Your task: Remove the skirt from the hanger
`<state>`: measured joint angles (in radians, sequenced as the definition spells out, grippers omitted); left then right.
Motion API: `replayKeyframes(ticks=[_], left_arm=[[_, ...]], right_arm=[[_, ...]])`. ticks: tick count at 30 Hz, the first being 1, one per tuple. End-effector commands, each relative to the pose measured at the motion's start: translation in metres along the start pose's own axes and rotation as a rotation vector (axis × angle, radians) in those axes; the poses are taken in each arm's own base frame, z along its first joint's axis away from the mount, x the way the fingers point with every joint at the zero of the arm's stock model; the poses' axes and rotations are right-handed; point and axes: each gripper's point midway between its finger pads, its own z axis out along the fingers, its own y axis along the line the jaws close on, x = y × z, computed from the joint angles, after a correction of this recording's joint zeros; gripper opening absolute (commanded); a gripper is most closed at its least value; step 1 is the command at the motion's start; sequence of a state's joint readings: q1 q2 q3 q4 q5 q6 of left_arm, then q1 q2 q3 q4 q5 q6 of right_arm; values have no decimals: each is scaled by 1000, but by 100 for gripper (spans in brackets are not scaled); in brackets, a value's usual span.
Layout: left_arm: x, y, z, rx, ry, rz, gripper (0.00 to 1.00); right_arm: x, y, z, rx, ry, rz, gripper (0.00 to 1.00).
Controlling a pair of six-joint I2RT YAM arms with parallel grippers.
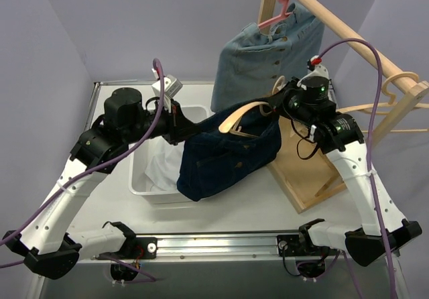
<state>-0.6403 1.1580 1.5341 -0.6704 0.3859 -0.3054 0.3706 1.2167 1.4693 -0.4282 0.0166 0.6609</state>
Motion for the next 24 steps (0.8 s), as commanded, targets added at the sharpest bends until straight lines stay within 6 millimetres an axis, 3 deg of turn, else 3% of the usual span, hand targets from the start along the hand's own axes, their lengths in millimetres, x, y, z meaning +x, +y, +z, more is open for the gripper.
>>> replayKeyframes(ticks=[1, 5, 9, 10, 13, 14, 16, 17, 20, 24], left_arm=[[-19, 8, 11, -31, -46, 31, 2], [-40, 21, 23, -70, -81, 57, 2], [-76, 25, 14, -108, -154, 95, 2], [-95, 19, 4, -111, -203, 116, 2], [-117, 22, -15, -173, -244, 157, 2], [-138, 13, -31, -180, -299, 186, 2], [-157, 13, -48, -226, -346, 231, 2], [-172, 3, -65, -232, -391, 255, 2], [-191, 1, -89, -291, -451, 301, 2], [-220, -12, -137, -370, -582, 378, 2]], right_arm=[[-48, 85, -48, -347, -87, 84, 0], [-73, 126, -88, -499, -123, 66, 0], [-88, 136, -112, -537, -170, 31, 0], [-91, 136, -122, -548, -193, 7, 0], [-94, 129, -133, -535, -229, -25, 0], [-93, 127, -134, -529, -235, -47, 0], [-88, 121, -131, -508, -222, -68, 0], [-86, 118, -129, -496, -219, -81, 0], [-79, 105, -123, -446, -215, -91, 0], [-71, 90, -115, -391, -208, -116, 0]])
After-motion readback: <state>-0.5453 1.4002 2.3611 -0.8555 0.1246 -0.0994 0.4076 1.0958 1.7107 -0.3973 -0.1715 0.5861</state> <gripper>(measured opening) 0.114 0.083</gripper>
